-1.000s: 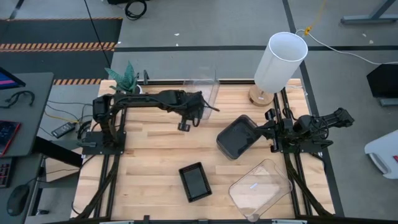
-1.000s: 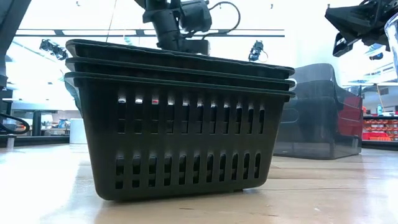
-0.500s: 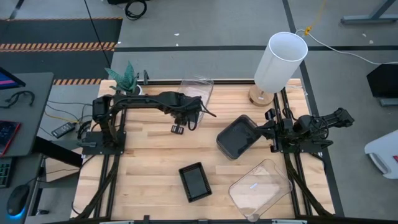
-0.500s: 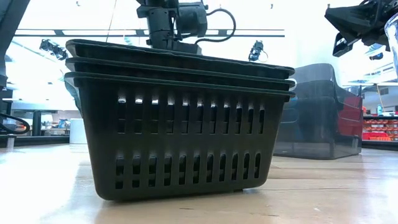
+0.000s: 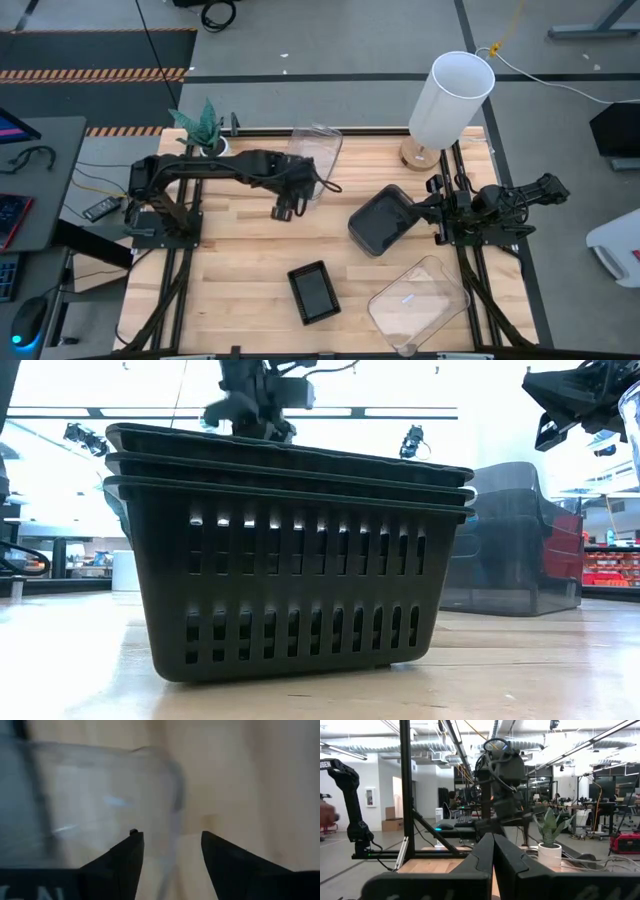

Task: Stack baskets by color
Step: Stack the bottom transparent bin on the top of the top transparent bin

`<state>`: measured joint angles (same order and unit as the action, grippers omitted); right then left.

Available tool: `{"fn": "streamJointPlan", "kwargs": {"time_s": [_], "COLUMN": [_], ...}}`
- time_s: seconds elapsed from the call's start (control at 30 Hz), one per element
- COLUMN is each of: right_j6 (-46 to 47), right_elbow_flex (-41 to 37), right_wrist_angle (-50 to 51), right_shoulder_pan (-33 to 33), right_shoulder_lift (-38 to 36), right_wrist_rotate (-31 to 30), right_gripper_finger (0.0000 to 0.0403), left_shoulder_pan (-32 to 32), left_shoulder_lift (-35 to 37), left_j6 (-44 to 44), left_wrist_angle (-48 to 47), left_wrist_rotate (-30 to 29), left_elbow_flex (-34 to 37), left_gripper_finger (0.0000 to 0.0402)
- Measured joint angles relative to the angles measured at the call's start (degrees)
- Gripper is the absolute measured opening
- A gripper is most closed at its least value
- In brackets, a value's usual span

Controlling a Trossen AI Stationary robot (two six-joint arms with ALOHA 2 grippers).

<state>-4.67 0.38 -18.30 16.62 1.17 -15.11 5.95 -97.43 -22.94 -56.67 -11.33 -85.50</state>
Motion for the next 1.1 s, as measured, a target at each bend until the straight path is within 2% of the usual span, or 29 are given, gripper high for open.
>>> {"fn": "streamJointPlan", "kwargs": {"time_s": [0.13, 0.47, 0.63, 0.83, 1.1], "right_j6": [0.0, 0.0, 0.0, 0.0, 0.0], "right_elbow_flex": [0.0, 0.0, 0.0, 0.0, 0.0], "right_wrist_angle": [0.0, 0.4, -0.6, -0.4, -1.7], "right_shoulder_pan": [0.0, 0.0, 0.0, 0.0, 0.0], "right_shoulder_lift": [0.0, 0.0, 0.5, 1.0, 1.0], "right_wrist_rotate": [0.0, 0.0, -0.1, -0.2, -0.2], "right_gripper_finger": [0.0016, 0.0016, 0.0016, 0.0016, 0.0016], "left_shoulder_pan": [-4.6, -19.9, -24.8, -31.7, -34.6], "left_shoulder_lift": [0.0, -4.1, -4.9, -3.8, -3.4], "left_j6": [3.9, 12.3, 13.3, 10.0, 12.3], "left_wrist_angle": [4.2, 32.1, 33.2, 30.0, 30.1], "left_wrist_rotate": [8.1, 8.6, 7.9, -4.1, -5.2], "left_elbow_flex": [0.0, 0.0, 0.0, 0.2, 6.9], "left_gripper_finger": [0.0187, 0.0154, 0.0141, 0.0116, 0.0077]}}
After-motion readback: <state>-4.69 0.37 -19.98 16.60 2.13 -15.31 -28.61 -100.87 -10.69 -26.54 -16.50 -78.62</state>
